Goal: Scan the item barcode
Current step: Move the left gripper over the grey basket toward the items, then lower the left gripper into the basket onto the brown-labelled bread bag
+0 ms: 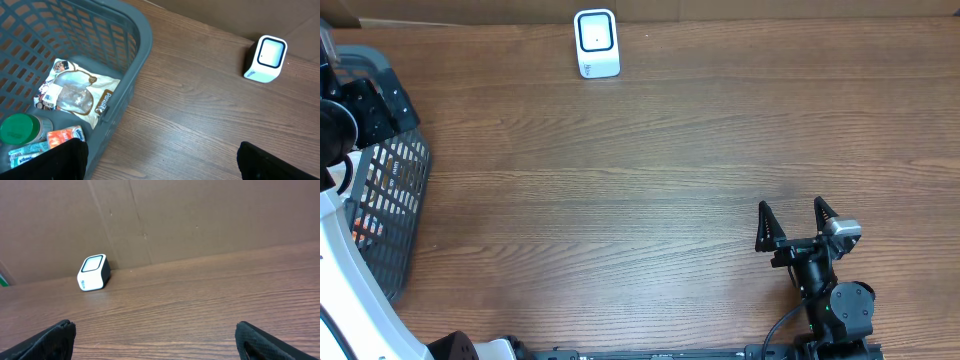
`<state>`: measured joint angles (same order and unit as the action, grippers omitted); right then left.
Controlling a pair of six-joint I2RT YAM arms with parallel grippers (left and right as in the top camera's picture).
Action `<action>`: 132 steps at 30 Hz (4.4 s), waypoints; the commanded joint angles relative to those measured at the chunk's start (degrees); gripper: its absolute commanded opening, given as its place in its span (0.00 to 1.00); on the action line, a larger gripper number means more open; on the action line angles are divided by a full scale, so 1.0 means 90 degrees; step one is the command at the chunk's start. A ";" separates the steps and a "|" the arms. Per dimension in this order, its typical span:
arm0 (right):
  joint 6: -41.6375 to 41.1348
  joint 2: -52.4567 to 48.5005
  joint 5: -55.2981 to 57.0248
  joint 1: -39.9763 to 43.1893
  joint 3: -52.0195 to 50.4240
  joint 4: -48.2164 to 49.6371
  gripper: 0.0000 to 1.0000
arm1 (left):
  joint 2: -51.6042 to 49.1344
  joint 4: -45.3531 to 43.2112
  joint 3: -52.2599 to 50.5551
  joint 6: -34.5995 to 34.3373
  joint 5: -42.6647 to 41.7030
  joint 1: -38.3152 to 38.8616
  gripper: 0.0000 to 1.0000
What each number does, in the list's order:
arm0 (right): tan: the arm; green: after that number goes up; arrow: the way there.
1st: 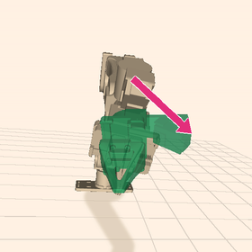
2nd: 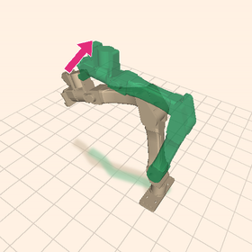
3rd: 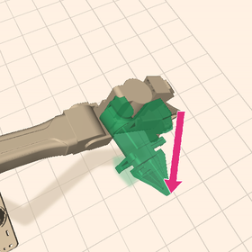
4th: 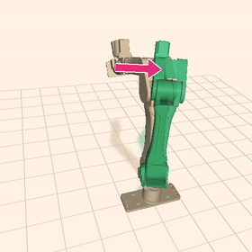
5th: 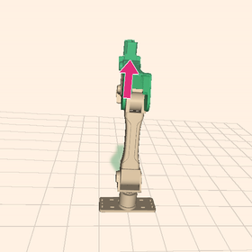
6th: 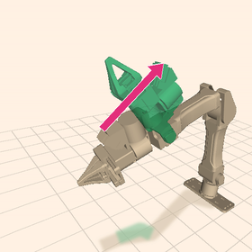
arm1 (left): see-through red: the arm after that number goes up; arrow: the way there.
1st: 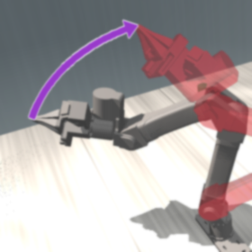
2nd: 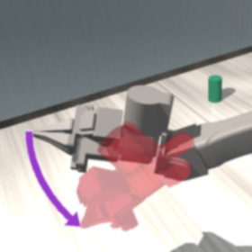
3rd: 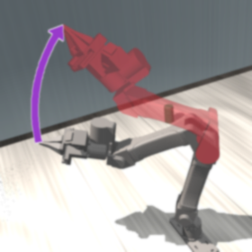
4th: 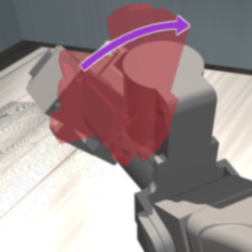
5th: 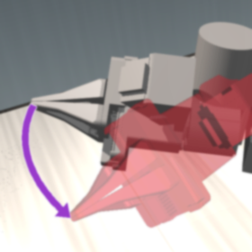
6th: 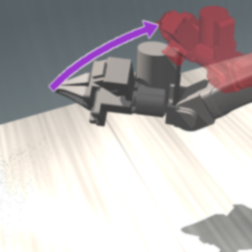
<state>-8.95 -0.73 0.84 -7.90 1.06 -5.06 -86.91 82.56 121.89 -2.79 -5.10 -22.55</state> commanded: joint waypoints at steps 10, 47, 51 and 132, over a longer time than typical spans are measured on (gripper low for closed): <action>-0.0005 0.0063 -0.0005 0.0027 -0.0066 0.0046 1.00 | 0.0002 0.0039 0.0148 0.0126 0.0090 -0.0041 0.99; -0.0005 0.0063 -0.0005 0.0027 -0.0066 0.0046 1.00 | -0.0010 -0.0675 0.0466 0.0695 -0.0223 -0.0384 1.00; -0.0005 0.0063 -0.0005 0.0027 -0.0066 0.0046 1.00 | -0.0010 -0.0578 0.0461 0.0959 -0.0221 -0.0379 0.98; -0.0005 0.0063 -0.0005 0.0027 -0.0066 0.0046 1.00 | -0.1134 -0.0393 0.0301 -0.0085 -0.0321 -0.2021 0.88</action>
<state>-8.99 -0.73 0.82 -7.90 1.06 -5.04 -96.51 78.81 124.75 -0.40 -6.63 -37.26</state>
